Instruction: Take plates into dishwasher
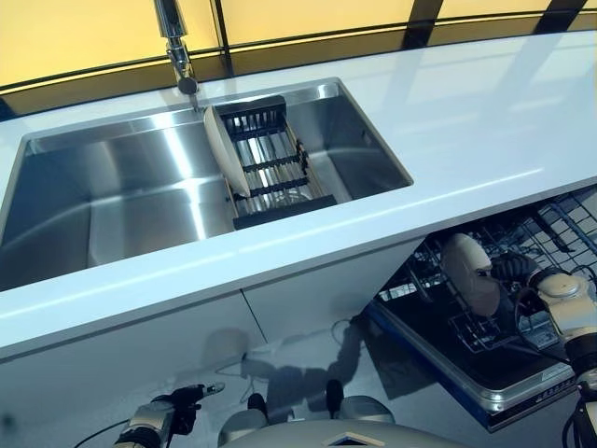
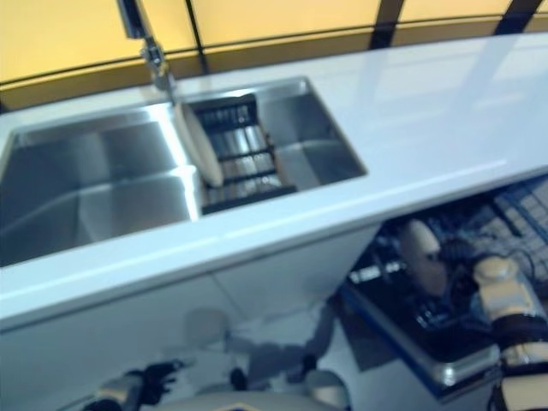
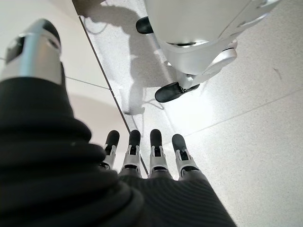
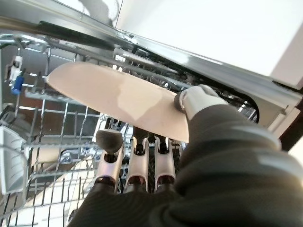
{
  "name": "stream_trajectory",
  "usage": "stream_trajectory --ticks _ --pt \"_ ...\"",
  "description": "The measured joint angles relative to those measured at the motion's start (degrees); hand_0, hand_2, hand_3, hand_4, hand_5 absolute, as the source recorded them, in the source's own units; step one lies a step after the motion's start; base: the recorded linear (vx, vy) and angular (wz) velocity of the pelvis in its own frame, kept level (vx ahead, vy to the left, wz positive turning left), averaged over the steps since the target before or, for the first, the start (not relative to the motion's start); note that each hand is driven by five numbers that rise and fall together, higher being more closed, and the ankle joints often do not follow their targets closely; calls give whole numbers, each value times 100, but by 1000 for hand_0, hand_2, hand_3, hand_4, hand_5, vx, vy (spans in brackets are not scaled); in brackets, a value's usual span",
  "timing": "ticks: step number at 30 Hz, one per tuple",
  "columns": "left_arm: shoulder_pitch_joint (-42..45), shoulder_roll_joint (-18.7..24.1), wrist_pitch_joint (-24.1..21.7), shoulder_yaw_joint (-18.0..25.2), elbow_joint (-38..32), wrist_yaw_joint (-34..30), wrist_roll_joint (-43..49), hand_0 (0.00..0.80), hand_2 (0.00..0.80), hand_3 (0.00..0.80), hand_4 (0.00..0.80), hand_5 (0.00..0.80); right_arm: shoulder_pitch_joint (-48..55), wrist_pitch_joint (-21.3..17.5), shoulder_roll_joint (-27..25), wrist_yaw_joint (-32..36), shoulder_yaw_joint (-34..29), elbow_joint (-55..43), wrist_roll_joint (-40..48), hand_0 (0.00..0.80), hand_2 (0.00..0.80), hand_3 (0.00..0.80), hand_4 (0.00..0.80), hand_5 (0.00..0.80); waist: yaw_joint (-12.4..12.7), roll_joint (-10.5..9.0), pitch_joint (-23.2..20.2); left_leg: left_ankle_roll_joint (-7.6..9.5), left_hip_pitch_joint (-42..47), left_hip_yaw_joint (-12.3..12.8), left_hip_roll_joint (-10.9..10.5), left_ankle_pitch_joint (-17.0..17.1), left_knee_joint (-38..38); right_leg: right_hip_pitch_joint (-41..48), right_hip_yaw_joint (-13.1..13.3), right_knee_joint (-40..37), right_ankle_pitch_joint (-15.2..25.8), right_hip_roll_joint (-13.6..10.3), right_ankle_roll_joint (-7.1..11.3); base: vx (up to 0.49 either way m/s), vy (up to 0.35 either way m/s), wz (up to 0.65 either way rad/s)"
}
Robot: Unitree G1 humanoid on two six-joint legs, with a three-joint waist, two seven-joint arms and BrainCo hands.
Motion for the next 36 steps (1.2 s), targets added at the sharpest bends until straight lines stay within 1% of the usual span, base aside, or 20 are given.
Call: stream_trajectory --ticks 5,10,11,12,13,14,21,29,34,36 --pt "-27 0 7 -1 -10 -61 -8 0 0 0 0 0 -91 26 64 58 1 250 -3 800 800 800 800 800 107 8 4 0 4 -7 0 1 4 10 -8 1 1 0 -5 0 0 0" --pt "-19 0 10 -1 -8 -73 -8 0 0 0 0 0 -105 101 108 97 1 289 -4 800 800 800 800 800 128 8 5 0 8 -22 0 1 3 25 -24 0 -4 -2 -7 0 0 0" --pt "-19 0 10 -1 -8 -73 -7 0 0 0 0 0 -106 114 108 106 1 290 -4 775 775 775 775 775 127 8 5 0 8 -22 0 1 4 25 -24 0 -4 -1 -9 0 0 0" --pt "-21 0 10 -1 -8 -73 -6 0 0 0 0 0 -106 118 108 110 1 289 -4 712 712 712 712 712 125 8 5 0 8 -22 0 1 3 26 -24 0 -5 -1 -9 0 0 0" --pt "-25 0 10 -1 -8 -74 -7 0 0 0 0 0 -106 119 110 112 1 298 -4 445 445 445 445 445 123 8 5 0 8 -22 0 1 4 25 -24 0 -5 -1 -10 0 0 0" --pt "-33 0 9 -1 -9 -75 -6 0 0 0 0 0 -108 121 110 119 0 328 -4 0 0 0 0 0 123 8 5 0 8 -22 0 1 3 26 -24 1 -5 -1 -10 0 0 0" --pt "-42 0 11 -1 -11 -80 -3 0 0 0 0 0 -111 279 174 228 -2 426 2 0 0 0 0 0 102 7 5 0 10 -18 0 1 3 24 -19 1 -3 -1 -11 0 0 0" --pt "-52 1 12 -1 -44 -80 -2 0 0 0 0 0 -109 288 126 220 -43 382 1 0 0 0 0 0 83 -5 12 0 14 -7 -1 0 2 21 -4 2 -6 0 -8 0 0 0" --pt "-50 1 -1 0 -44 -80 -3 0 0 0 0 0 -81 396 -12 188 -314 307 14 0 0 0 0 0 57 -33 29 0 13 6 -1 -2 1 9 30 2 -15 1 6 0 0 0" --pt "-43 2 -6 0 -44 -79 -3 0 0 0 0 0 26 404 -130 177 -567 184 63 0 0 0 0 0 38 -46 39 2 7 12 -2 -4 1 -4 48 3 -16 2 7 0 0 0"
